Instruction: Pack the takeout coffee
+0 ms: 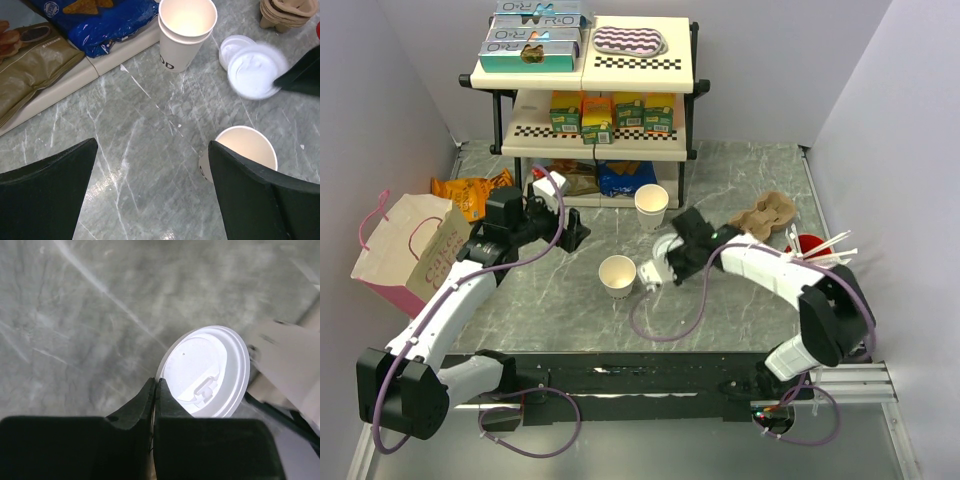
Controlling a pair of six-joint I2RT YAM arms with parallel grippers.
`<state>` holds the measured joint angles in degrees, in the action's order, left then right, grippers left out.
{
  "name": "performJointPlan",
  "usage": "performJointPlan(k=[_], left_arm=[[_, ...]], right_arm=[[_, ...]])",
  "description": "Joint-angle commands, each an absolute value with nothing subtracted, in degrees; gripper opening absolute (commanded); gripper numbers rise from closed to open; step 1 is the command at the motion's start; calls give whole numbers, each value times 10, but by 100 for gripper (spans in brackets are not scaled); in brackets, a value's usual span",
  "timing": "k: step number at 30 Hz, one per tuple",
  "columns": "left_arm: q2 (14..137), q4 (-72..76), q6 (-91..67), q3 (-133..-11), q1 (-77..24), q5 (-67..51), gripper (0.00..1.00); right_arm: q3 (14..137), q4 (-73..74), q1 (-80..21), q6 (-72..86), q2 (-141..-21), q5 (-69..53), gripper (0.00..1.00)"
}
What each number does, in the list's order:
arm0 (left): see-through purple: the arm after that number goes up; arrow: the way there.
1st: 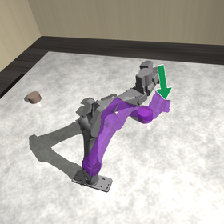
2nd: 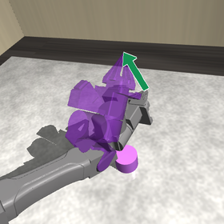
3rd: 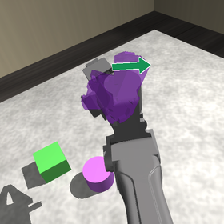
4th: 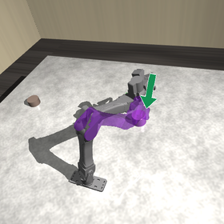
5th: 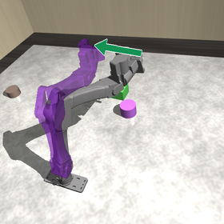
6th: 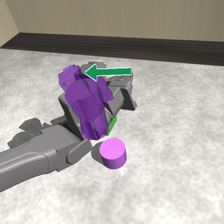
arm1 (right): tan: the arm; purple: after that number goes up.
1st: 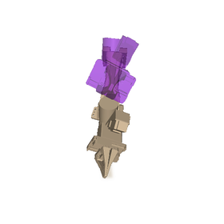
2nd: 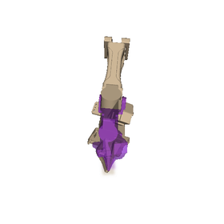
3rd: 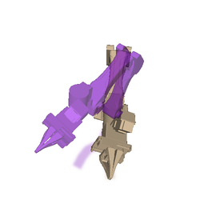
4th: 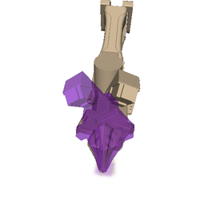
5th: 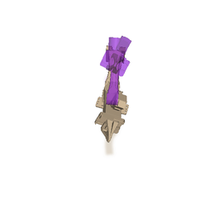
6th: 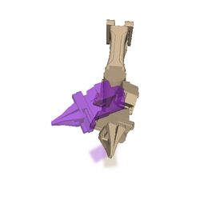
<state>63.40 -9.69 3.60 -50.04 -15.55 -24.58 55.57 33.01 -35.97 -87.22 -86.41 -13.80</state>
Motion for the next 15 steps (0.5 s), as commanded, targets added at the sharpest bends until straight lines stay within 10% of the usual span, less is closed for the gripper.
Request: performJointPlan(k=[1,15], left_arm=[[628,-97,58,-505,-156,-259,99],[553,-126,163,-473,-198,-276,99]], right_arm=[[700,501,-327,-736,-821,-255,0],[1004,652,-245,-369,-953,-632,0]])
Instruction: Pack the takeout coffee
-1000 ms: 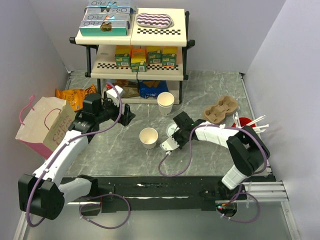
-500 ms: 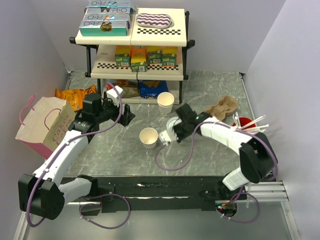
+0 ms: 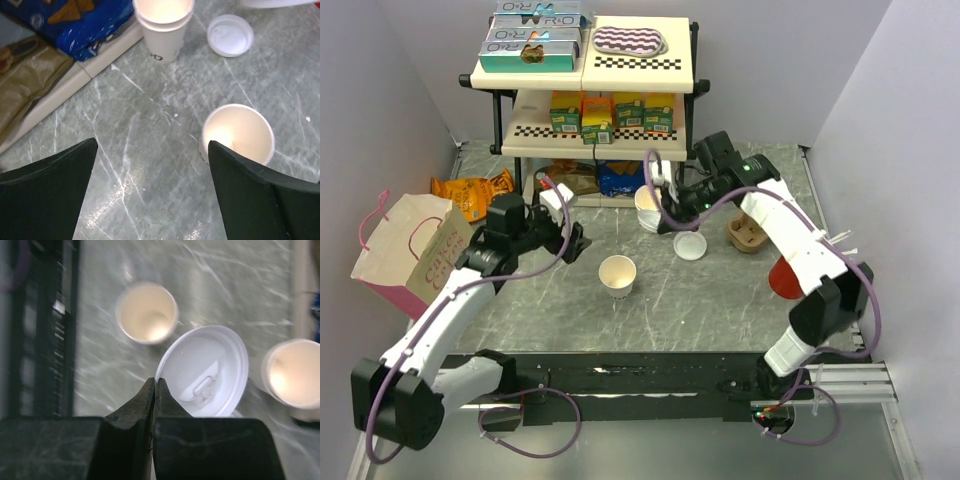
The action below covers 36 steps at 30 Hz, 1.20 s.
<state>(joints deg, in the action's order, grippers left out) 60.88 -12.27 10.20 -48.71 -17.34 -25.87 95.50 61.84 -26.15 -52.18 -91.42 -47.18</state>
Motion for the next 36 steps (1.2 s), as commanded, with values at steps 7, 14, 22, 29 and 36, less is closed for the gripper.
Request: performJointPlan(k=[7,14,22,29,36], left_arm=[[517,-129,173,-449,-259,-251,99],[515,-121,143,-451,-280,-236,99],[544,-126,108,-476,-283,-236,99],[562,-112,71,-476,-283,-239,100],[583,-95,52,-470,-283,-211,99]], right_arm=[[963,490,-227,-133,-972,-796,0],[820,128,-229,234,-988,-904,0],[691,-624,-235,855,-1076,-898,0],[692,-614,-265,843,-1096,-897,0],[669,-501,-266,777,-1093,-888,0]])
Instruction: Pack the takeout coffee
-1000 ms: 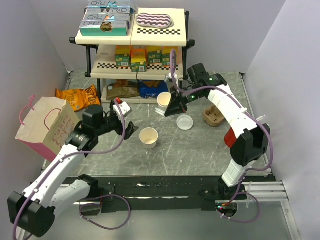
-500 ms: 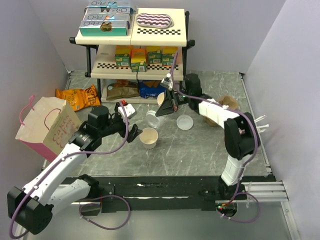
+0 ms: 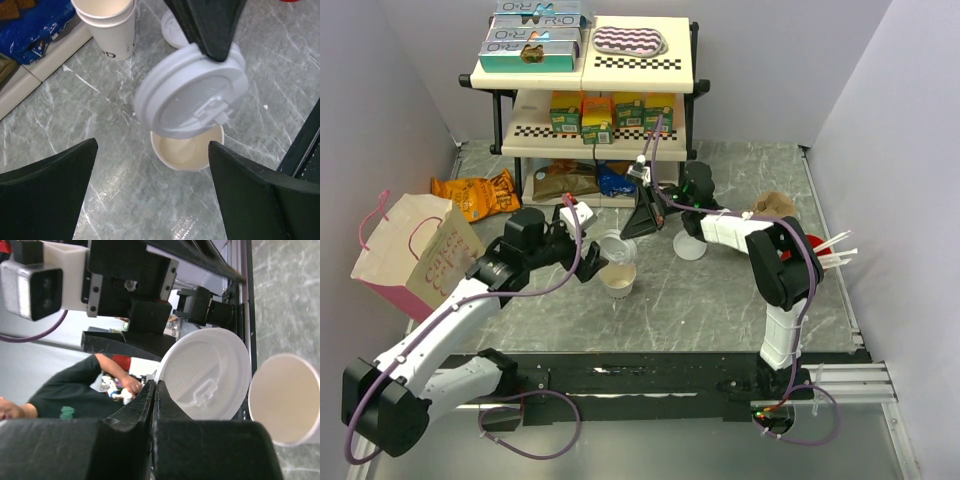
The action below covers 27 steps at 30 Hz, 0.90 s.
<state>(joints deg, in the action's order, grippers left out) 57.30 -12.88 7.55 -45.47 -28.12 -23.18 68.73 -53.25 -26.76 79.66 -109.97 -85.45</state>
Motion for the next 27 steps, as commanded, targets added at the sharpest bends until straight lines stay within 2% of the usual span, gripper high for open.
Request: performJointPlan(k=[1,6,7,11,19,24,27], left_arm=[[589,-91,51,-469,-283,-201,99],[602,-78,34,-467,-283,-197,100],[607,-76,32,-467,-283,-199,99],[618,-73,25,-463,-283,-214,99],[635,-64,24,-460,-284,-242,99],[645,-60,26,-458,-284,-258,99],[649,-54,26,-457,-284,-264,99]], right_arm=[[658,-485,-265,763,-1092,-886,0],[635,-447,-267,720,-1085,-878,0],[636,-380,-271,674,-1078,-874,0],[636,-265,-272,585,-1066,-853,0],[650,-230,-273,545,-1077,-846,0],[687,-80,-272,450,-1079,-829,1],[702,-41,-272,410,-1084,-822,4]])
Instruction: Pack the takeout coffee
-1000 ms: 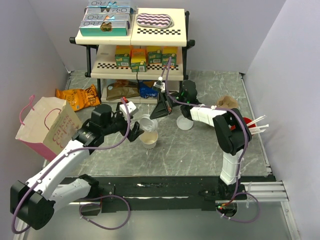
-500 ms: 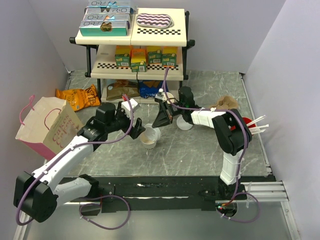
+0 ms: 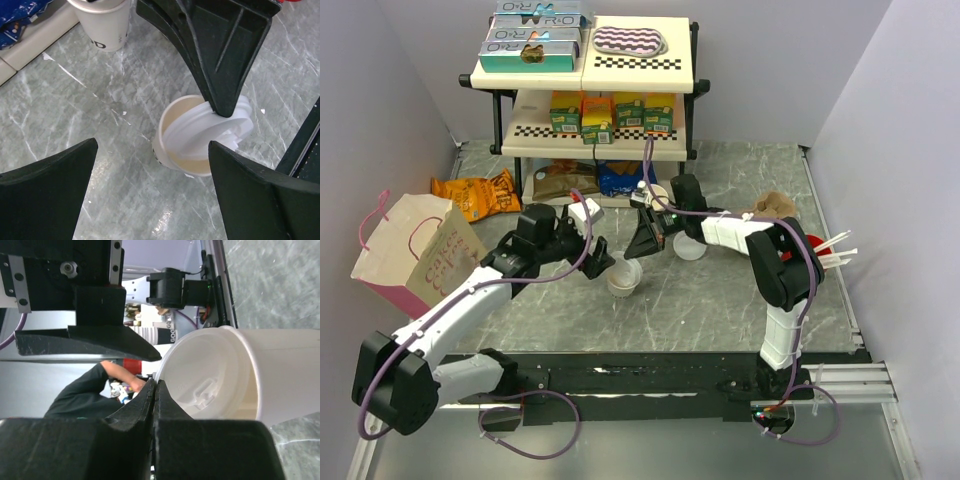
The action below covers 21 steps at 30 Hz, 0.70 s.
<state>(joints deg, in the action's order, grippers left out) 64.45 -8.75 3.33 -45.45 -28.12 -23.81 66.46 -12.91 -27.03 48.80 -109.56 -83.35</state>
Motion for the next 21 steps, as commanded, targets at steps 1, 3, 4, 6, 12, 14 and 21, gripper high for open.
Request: performJointPlan(k=[1,3,4,6,12,14,21], left_arm=[[651,-52,27,-456,-284,-266,99],[656,-50,28,-456,-285,-272,99],[657,-48,29,-456,-285,-275,99],[664,-47,30,-455,-285,-279,99],[678,-35,23,-455,-285,-287,99],[679,-33,23,-455,-285,-291,100],[685,-37,18,-456,-286,-308,99]], right_arm=[[706,-33,-273,403,-1084,-820,5],[718,-3,-273,380,-1085,-813,7],[721,0,-272,372,-1085,-810,8],[729,38,-273,351,-1088,-802,10],[740,83,-272,319,-1091,-788,15],[745,94,-272,307,-1092,-785,19],[778,176,-272,236,-1097,-756,29]])
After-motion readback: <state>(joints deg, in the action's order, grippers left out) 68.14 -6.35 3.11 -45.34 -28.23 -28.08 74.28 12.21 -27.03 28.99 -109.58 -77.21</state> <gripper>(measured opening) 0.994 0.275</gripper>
